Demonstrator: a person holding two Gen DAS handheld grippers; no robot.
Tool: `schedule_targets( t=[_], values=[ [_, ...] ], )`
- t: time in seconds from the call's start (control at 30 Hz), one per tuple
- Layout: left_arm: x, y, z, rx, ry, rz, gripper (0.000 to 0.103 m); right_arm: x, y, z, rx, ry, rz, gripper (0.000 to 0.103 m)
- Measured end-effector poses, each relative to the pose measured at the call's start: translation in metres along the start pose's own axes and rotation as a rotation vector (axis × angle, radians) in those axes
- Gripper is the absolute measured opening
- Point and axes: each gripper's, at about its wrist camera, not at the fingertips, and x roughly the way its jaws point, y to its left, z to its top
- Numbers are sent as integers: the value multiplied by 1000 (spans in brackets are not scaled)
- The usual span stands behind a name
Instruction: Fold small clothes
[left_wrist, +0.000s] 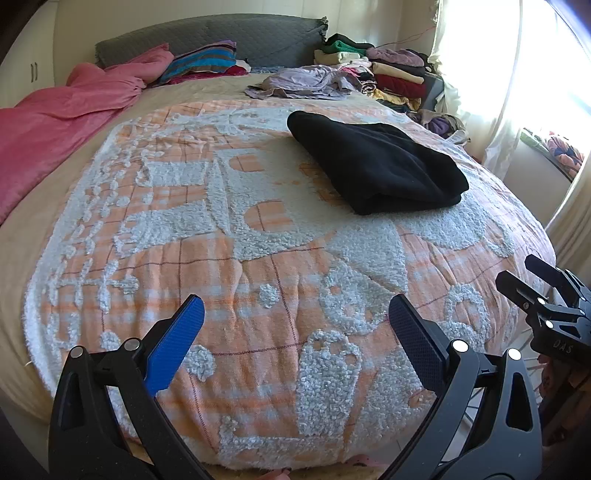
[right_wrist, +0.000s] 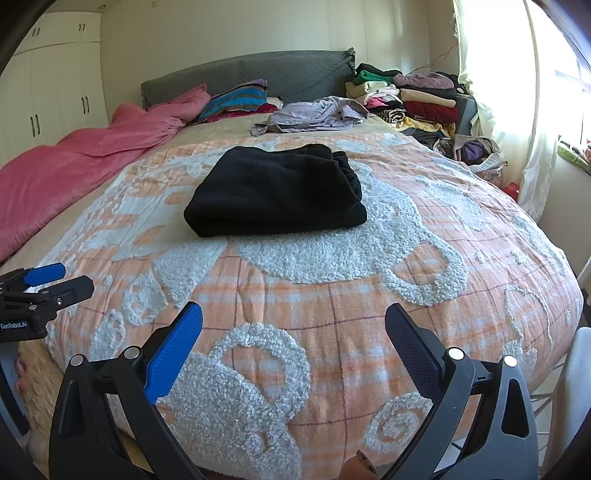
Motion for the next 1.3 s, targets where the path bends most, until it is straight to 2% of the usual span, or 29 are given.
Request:
schedule_targets(
  t=[0.53, 0.73, 0.9, 0.97, 1.0, 1.03, 1.07, 1.1, 1.13, 1.27, 1.3],
  values=[
    [0, 0, -1, 4, -1, 0, 94, 0, 1, 0, 1, 4, -2, 98],
    [1, 3, -2, 0, 12, -7, 94, -2, -15, -2, 55, 6, -46, 98],
    [12, 22, -3, -43, 47, 69, 94, -15, -75, -6, 171, -12, -236, 98],
    [13, 38, 0, -79, 53, 89, 94, -26, -121, -11, 260, -20, -345, 98],
    [13, 57, 4, -114, 56, 122, 94, -34, -149, -15, 306, -30, -408, 98],
    [13, 77, 8, -151, 54, 156, 94, -40, -171, -18, 343, -31, -464, 98],
    [11, 100, 12, -191, 52, 185, 94, -48, -211, -26, 409, -19, -548, 98],
    [9, 132, 18, -239, 55, 221, 94, -56, -240, -32, 455, -12, -611, 98],
    [8, 162, 22, -280, 60, 257, 94, -67, -282, -43, 508, -2, -716, 98],
    [-8, 296, 34, -445, 72, 502, 94, -92, -401, -85, 626, 103, -1007, 98],
    [-12, 334, 37, -486, 76, 561, 94, -96, -427, -96, 660, 120, -1042, 98]
  ],
)
